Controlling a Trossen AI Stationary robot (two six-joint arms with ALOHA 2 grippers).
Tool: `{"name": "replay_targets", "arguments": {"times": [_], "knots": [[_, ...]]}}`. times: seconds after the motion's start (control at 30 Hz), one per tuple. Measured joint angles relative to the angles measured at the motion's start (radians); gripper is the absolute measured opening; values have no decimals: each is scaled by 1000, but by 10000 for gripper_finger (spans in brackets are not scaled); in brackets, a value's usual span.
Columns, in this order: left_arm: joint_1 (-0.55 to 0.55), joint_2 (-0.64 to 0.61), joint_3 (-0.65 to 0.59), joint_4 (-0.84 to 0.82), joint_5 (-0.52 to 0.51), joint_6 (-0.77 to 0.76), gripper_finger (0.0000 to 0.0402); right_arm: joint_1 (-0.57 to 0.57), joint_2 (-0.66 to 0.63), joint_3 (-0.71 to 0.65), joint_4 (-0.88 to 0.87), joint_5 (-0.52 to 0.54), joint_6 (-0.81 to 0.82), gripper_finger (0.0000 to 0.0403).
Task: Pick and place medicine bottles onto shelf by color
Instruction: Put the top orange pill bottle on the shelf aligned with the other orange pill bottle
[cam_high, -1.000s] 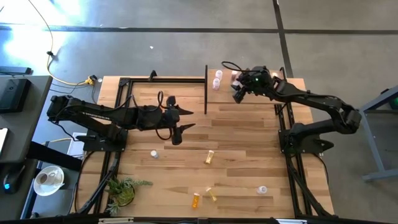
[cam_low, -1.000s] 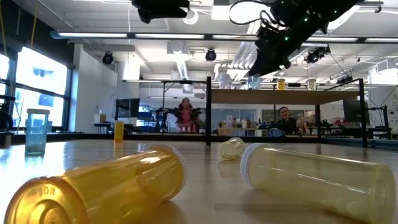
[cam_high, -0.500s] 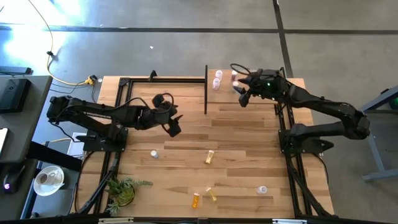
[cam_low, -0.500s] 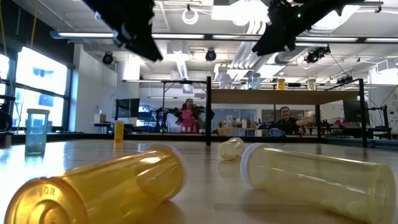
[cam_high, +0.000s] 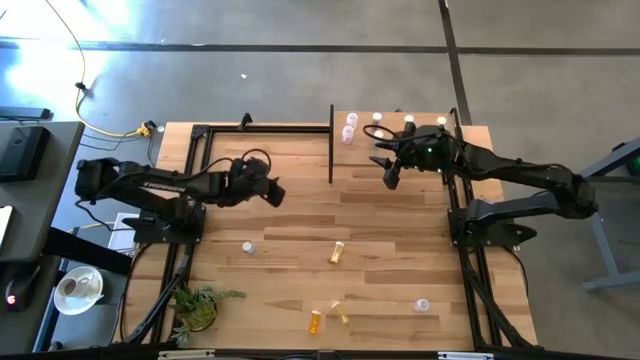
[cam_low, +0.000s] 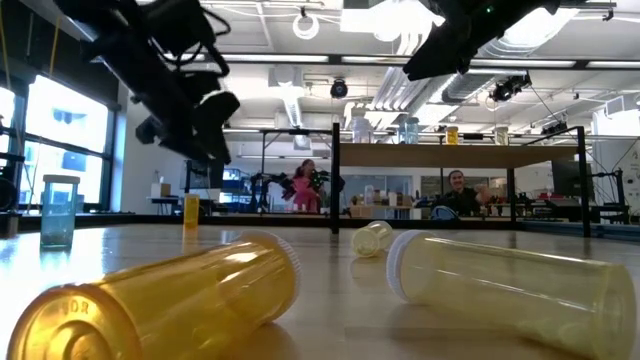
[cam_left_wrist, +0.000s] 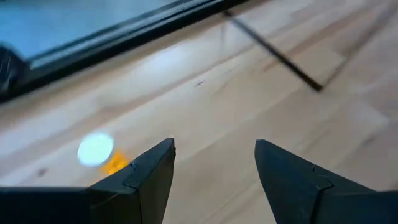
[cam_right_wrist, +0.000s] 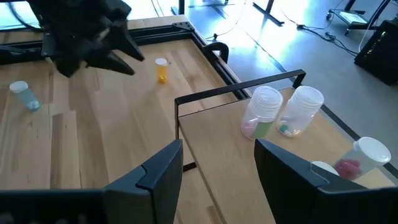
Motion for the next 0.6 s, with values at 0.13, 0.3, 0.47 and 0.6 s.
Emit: {"name": "replay_targets", "arguments": {"times": [0.13,0.3,0.47,0.6], "knots": [[36,24,-35,0,2,-76,211,0,0,0,0,2,0,190],[60,79,-42,-1,0,-125,211,0,0,0,1,2,0,190],[80,142,-42,-6,1,-190,211,0,0,0,1,2,0,190],[86,187,-42,-5,-9,-230,211,0,0,0,1,2,3,191]]}}
